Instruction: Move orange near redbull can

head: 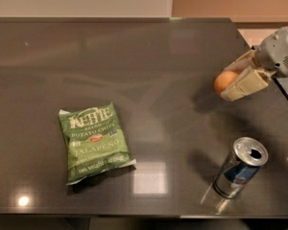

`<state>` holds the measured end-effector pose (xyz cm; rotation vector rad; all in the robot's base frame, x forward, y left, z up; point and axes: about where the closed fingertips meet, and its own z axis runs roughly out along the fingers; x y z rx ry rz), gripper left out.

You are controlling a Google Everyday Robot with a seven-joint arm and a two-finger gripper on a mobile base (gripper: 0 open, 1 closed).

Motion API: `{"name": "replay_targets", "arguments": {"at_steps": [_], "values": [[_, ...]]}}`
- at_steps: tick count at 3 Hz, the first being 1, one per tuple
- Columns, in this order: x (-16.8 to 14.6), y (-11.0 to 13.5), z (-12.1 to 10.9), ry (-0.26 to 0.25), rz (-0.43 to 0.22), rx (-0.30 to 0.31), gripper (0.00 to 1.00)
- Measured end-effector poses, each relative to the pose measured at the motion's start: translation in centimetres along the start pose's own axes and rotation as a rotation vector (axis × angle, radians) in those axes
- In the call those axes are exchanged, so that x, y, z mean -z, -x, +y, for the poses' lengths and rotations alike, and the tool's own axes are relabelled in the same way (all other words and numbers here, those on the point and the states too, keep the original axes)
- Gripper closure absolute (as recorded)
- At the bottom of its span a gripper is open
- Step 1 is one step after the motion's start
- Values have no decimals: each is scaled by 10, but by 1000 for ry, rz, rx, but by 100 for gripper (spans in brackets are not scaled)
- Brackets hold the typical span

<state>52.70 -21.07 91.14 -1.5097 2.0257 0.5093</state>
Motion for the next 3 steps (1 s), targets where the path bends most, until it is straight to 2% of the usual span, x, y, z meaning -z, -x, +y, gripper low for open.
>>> {"name": "replay_targets", "arguments": {"at_steps": [1, 3], "values": [[5, -21, 36, 64, 17, 77, 100], [16, -45, 86, 145, 38, 247, 100]]}}
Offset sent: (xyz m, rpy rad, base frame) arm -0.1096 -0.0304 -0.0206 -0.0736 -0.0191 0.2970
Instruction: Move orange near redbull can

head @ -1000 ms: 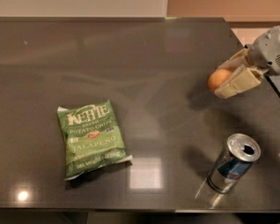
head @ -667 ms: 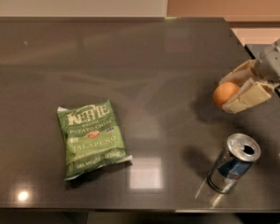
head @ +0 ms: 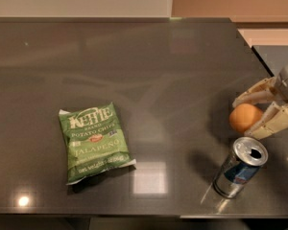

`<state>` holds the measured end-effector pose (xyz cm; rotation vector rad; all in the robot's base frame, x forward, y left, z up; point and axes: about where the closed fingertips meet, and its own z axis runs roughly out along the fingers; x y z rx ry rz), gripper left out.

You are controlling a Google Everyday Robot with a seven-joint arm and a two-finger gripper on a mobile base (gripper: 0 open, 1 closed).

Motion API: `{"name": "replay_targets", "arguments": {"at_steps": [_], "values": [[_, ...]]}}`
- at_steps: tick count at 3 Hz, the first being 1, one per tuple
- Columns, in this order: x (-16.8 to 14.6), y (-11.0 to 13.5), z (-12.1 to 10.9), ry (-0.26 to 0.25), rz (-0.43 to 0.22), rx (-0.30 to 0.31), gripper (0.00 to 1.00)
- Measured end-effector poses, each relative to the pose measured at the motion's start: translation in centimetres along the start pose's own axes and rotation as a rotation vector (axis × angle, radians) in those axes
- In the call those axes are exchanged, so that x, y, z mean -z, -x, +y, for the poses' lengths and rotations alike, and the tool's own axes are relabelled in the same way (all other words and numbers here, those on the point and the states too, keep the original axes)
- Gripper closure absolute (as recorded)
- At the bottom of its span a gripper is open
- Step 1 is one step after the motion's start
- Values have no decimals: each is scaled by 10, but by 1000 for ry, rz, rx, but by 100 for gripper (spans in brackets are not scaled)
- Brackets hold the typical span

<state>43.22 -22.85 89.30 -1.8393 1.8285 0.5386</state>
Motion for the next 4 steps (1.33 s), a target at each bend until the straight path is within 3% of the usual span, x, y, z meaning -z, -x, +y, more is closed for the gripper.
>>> {"name": "replay_targets", "arguments": {"at_steps": [2, 4], "values": [[-10, -9, 28, 71, 2, 135, 100], [-25, -7, 36, 139, -8, 230, 100]]}}
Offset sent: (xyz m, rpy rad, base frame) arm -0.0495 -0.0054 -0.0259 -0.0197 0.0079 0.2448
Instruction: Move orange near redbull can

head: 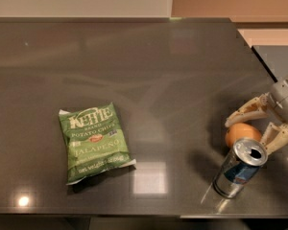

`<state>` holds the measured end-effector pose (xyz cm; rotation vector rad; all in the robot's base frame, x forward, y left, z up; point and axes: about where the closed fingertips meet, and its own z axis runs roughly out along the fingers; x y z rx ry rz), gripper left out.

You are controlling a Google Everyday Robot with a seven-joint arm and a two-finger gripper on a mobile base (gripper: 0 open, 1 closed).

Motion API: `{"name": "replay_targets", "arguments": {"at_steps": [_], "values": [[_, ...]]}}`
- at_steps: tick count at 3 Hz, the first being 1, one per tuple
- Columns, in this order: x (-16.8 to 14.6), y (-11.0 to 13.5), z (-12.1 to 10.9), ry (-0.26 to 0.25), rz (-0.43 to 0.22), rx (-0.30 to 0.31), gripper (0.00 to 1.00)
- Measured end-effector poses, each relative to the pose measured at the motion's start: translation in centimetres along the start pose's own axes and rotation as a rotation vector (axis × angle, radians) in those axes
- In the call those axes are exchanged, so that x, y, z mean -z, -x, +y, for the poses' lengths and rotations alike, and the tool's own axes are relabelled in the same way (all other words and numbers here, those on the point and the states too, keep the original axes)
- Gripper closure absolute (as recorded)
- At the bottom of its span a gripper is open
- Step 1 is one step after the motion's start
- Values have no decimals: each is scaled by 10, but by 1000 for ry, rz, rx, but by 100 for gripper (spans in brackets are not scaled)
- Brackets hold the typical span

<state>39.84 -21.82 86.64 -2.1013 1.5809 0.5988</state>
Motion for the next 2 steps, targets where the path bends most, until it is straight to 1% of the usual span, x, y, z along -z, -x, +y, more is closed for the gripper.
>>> {"name": "replay_targets", "arguments": {"at_steps": [1, 2], "values": [[-5, 1, 5, 25, 1, 29, 100], [-5, -1, 10, 37, 13, 42, 82]]}}
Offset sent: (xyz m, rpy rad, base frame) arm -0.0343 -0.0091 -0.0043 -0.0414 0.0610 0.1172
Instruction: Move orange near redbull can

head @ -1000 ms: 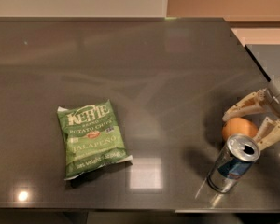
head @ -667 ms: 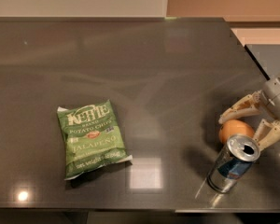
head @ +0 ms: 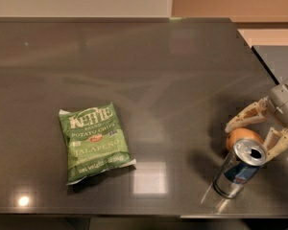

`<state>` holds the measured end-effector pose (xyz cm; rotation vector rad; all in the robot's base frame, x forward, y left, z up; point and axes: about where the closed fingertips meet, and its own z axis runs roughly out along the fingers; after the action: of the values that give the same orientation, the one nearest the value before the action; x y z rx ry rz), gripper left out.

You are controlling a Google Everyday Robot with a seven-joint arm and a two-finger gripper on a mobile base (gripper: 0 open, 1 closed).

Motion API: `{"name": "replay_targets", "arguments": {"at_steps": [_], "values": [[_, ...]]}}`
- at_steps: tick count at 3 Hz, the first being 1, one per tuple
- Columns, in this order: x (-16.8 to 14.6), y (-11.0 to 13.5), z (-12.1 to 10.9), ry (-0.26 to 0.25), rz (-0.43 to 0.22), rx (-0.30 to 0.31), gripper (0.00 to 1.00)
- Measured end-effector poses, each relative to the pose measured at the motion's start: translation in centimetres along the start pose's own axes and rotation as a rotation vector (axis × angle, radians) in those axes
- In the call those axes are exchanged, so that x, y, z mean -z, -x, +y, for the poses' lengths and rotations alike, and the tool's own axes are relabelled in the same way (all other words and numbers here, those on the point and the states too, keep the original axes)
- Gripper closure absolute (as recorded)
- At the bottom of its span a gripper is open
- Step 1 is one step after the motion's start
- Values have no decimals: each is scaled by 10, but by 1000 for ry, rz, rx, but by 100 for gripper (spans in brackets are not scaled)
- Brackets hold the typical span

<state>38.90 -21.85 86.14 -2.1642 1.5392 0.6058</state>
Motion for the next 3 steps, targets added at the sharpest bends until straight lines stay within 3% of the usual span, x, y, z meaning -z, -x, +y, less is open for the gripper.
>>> {"name": "replay_targets", "arguments": {"at_steps": [3], "values": [[-2, -6, 1, 19, 21, 7, 12]]}}
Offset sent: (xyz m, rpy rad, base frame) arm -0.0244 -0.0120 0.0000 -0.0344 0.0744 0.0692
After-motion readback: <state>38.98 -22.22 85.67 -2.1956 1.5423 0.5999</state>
